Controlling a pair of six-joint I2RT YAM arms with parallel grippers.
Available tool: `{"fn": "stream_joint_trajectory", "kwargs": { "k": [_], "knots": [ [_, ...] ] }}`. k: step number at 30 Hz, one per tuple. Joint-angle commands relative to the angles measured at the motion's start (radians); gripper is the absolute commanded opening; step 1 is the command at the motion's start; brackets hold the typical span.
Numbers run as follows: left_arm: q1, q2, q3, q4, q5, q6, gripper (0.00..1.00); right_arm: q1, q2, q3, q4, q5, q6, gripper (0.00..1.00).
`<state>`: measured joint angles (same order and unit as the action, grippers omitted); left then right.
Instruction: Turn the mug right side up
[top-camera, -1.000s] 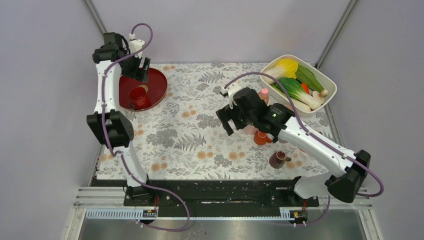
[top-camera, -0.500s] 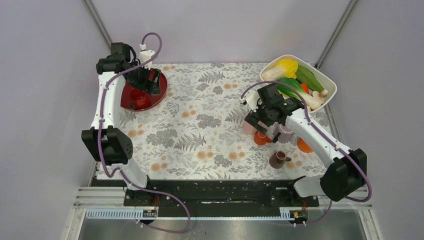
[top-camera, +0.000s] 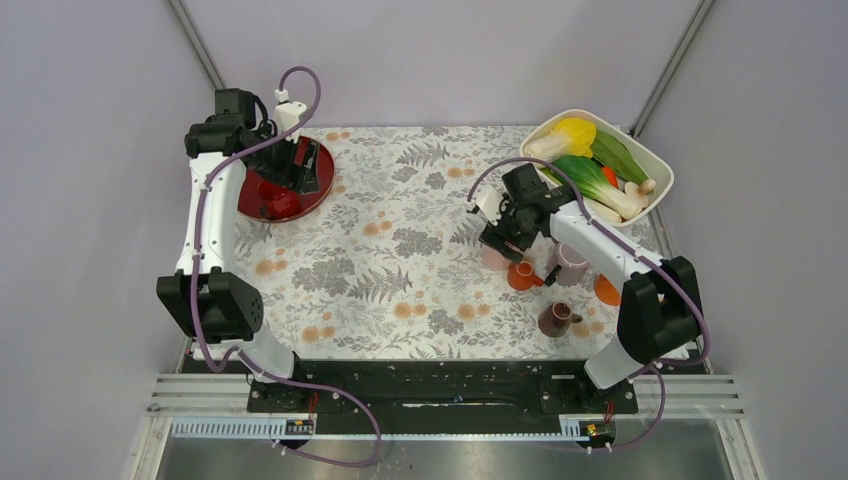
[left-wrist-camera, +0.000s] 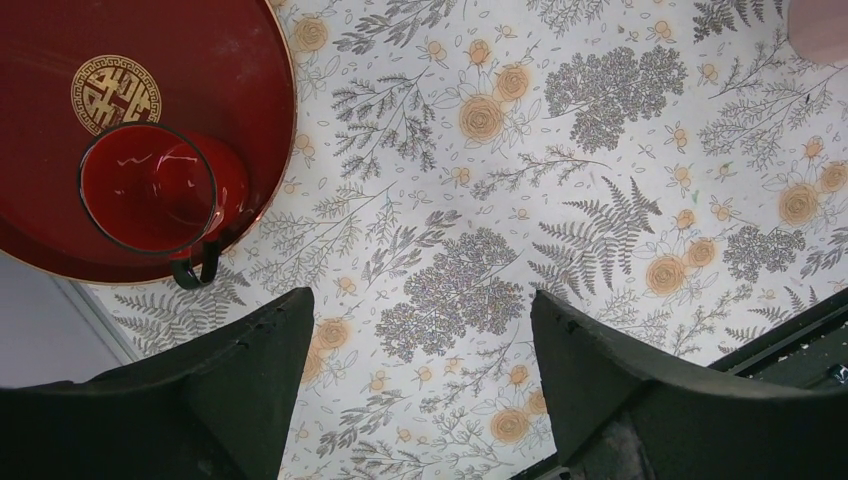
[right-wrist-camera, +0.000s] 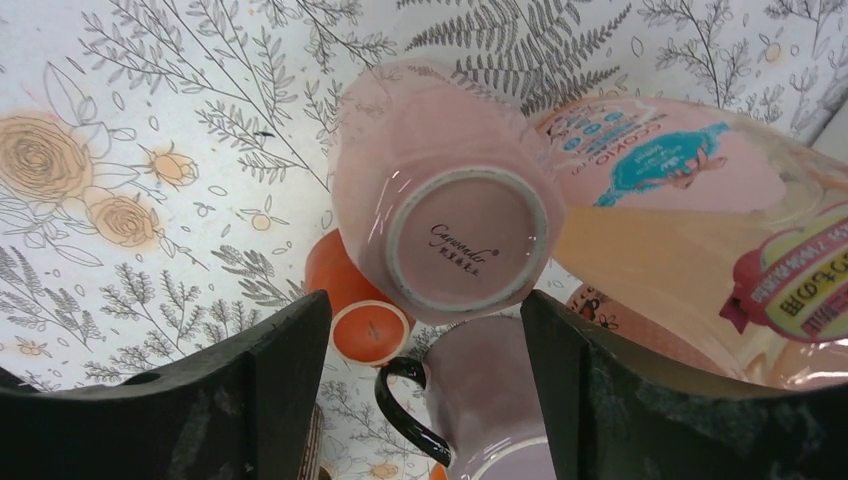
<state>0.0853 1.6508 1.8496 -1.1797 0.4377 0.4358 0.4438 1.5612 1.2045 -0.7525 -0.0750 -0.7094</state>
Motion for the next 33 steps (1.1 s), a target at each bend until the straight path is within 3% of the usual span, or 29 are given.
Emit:
{"fn": "stream_joint_trajectory", "kwargs": {
  "k": [1, 6, 9, 15, 21, 26, 33],
  "knots": [
    [-0.002, -0.045, -0.022, 0.016, 0.030, 0.017, 0.82, -0.004, 0.013, 0.062, -0.018, -0.098, 0.062, 0.76],
    [-0.002, -0.042, -0.021, 0.016, 0.028, 0.011, 0.82, -0.002, 0.000, 0.062, -0.035, -0.181, 0.170, 0.68],
    [-0.001, -0.037, -0.015, 0.016, 0.030, 0.006, 0.82, 0.015, 0.006, 0.061, 0.005, -0.216, 0.320, 0.60],
    [-0.003, -0.019, 0.003, 0.015, 0.043, -0.014, 0.82, 0.119, 0.074, 0.104, 0.037, -0.261, 0.525, 0.57],
    [-0.002, -0.027, -0.010, 0.015, 0.035, -0.004, 0.82, 0.171, 0.112, 0.207, -0.082, -0.267, 0.540, 0.75],
    [-0.003, -0.043, -0.017, 0.015, 0.024, 0.016, 0.82, 0.170, 0.041, 0.173, -0.138, -0.141, 0.441, 0.87],
    [-0.002, -0.049, -0.017, 0.015, 0.051, -0.001, 0.82, 0.167, 0.044, 0.042, -0.017, -0.149, 0.237, 0.89]
  ]
}}
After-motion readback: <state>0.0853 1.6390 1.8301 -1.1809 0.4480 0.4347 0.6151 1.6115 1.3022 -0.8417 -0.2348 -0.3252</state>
